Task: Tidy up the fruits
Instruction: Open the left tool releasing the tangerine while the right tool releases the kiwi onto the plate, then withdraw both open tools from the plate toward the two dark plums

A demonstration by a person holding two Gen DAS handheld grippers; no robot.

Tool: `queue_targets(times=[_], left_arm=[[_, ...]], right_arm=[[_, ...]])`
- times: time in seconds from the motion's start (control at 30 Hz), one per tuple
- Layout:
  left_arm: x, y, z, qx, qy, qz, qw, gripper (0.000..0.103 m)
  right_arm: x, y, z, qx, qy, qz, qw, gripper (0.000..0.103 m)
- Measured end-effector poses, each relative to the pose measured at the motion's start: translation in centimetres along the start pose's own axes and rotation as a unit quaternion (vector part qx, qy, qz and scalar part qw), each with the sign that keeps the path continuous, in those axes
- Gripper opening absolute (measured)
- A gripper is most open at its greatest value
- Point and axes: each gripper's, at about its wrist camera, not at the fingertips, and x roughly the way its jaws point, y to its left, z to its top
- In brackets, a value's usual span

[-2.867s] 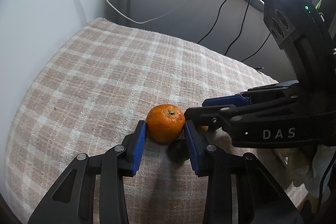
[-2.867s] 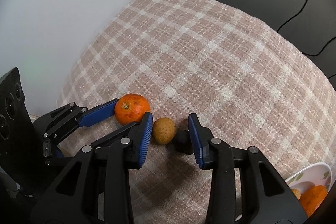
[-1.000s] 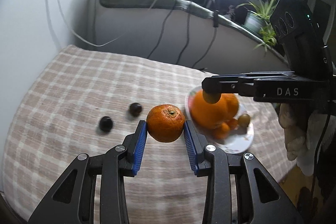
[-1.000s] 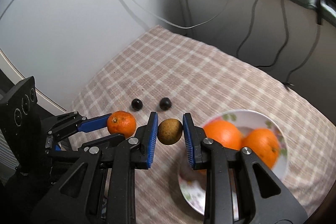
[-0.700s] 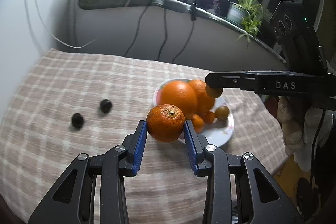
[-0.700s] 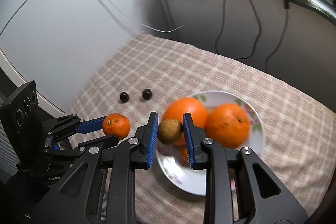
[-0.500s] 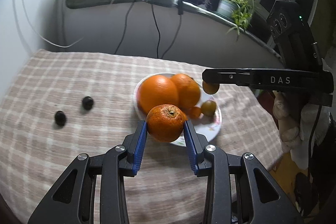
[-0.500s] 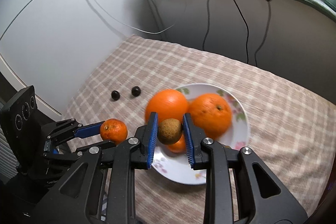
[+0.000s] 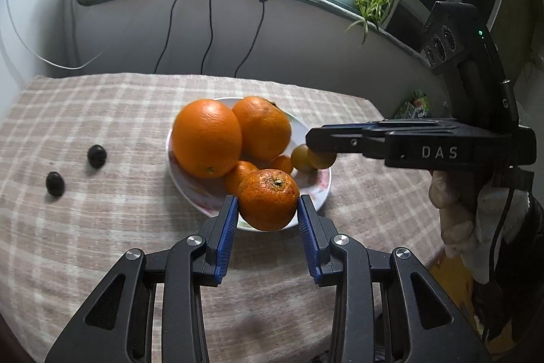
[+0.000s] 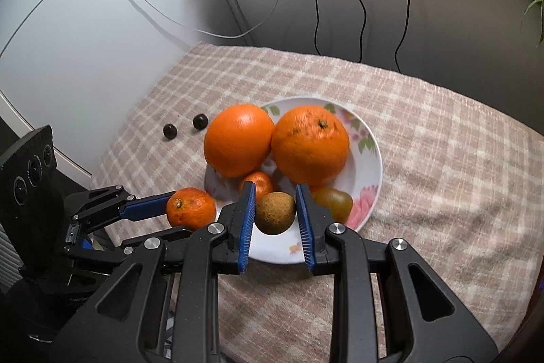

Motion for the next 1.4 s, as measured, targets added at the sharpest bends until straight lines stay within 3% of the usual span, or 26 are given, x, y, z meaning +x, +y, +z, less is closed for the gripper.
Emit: queue_targets(times=[0.87,1.0,1.03,1.13,1.2,1.3,1.4], left_arm=[[2.3,-1.1,0.3,0.005,0.016,0.008,0.9998,0.035],[1.9,-1.3,0.4,0.009,0.009,0.012,0.9998,0.038],[1.8,-1.3,0.4,0.011,0.007,0.014,0.9998,0.044],[1.6,-1.3,0.4,0.015,0.004,0.016,0.9997,0.049],[1.5,-1.5,0.4,0.019,0.003,0.021,0.9996,0.056],[1.3,-1.6,0.2,0.027,0.000,0.029,0.9992,0.064],[1.1,-1.9,0.1,0.038,-0.005,0.040,0.9985,0.071]], right_arm=[[0.4,-1.2,-1.2,0.004,0.007,-0.002,1.000,0.026],[0.2,-1.1,-0.9,0.004,0.003,-0.003,1.000,0.026],[0.1,-1.1,-0.9,0.005,0.002,-0.003,1.000,0.026],[0.0,-1.0,-0.9,0.007,-0.002,-0.006,1.000,0.036],[-0.2,-1.0,-0.9,0.008,-0.007,-0.009,1.000,0.054],[-0.5,-0.8,-0.9,0.009,-0.018,-0.010,1.000,0.063],[-0.7,-0.8,-0.8,0.010,-0.024,-0.008,1.000,0.063]])
